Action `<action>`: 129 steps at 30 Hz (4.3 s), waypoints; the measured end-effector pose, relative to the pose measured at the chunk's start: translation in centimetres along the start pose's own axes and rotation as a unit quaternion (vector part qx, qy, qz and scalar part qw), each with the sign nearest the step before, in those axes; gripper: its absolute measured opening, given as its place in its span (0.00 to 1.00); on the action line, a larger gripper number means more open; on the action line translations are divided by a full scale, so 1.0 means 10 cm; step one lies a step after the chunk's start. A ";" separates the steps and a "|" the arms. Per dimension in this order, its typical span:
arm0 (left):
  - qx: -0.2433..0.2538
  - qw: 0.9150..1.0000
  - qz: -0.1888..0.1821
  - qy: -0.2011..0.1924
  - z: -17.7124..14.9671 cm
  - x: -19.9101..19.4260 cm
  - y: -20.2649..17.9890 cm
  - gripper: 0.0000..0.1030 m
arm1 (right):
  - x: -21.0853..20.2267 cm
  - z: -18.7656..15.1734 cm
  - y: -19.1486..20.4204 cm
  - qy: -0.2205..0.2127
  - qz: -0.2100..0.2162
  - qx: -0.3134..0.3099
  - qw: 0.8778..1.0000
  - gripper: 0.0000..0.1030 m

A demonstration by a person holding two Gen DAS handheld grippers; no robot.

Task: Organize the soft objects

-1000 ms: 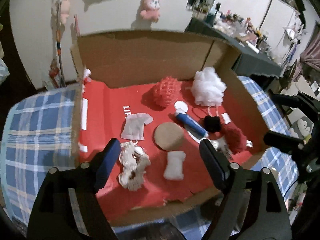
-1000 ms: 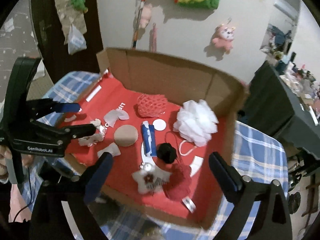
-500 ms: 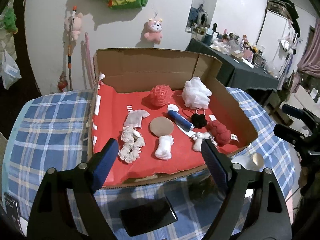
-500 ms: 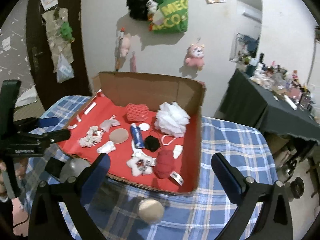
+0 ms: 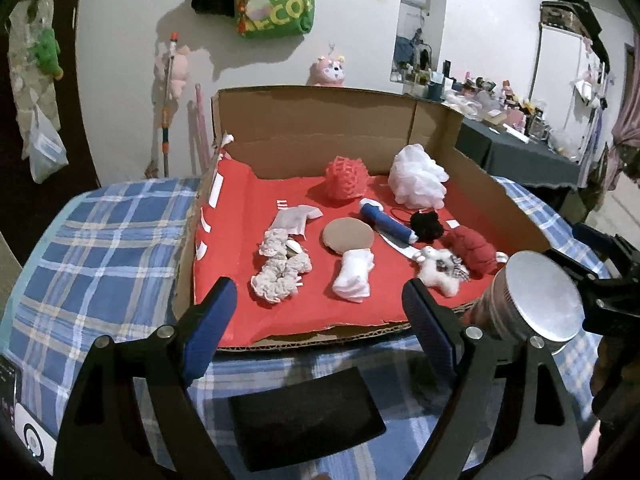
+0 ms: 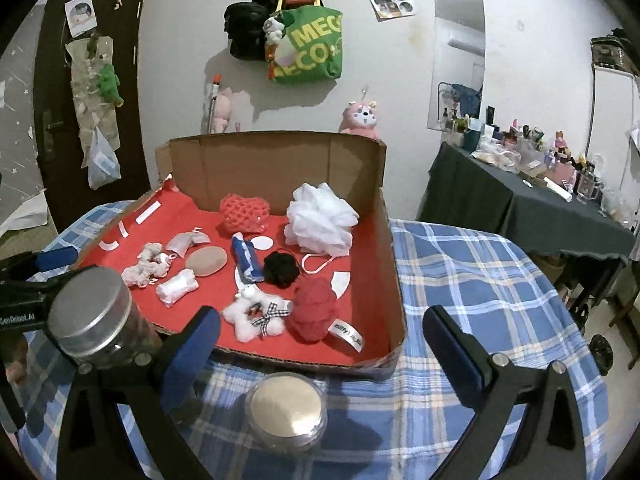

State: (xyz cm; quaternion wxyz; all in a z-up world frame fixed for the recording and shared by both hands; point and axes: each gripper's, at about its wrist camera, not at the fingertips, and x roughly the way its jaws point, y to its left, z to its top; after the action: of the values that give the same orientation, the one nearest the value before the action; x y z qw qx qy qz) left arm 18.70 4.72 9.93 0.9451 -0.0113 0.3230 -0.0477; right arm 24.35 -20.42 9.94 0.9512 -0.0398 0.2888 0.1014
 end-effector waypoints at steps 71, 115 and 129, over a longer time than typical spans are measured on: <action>0.019 0.997 0.063 -0.043 -0.16 0.23 -0.03 0.82 | 0.23 -0.20 0.05 -0.037 -0.033 0.004 0.999 1.00; 0.019 0.997 0.061 -0.039 -0.15 0.25 0.00 0.82 | 0.23 -0.20 0.05 -0.036 -0.035 0.003 0.999 1.00; 0.018 0.997 0.060 -0.038 -0.14 0.25 0.01 0.82 | 0.23 -0.20 0.05 -0.036 -0.035 0.003 0.999 1.00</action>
State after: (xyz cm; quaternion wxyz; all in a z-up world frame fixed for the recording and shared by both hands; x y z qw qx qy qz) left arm 19.82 4.61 7.24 0.9579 0.0238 0.2860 0.0040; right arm 25.00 -19.78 6.99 0.9640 -0.0436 0.2532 0.0684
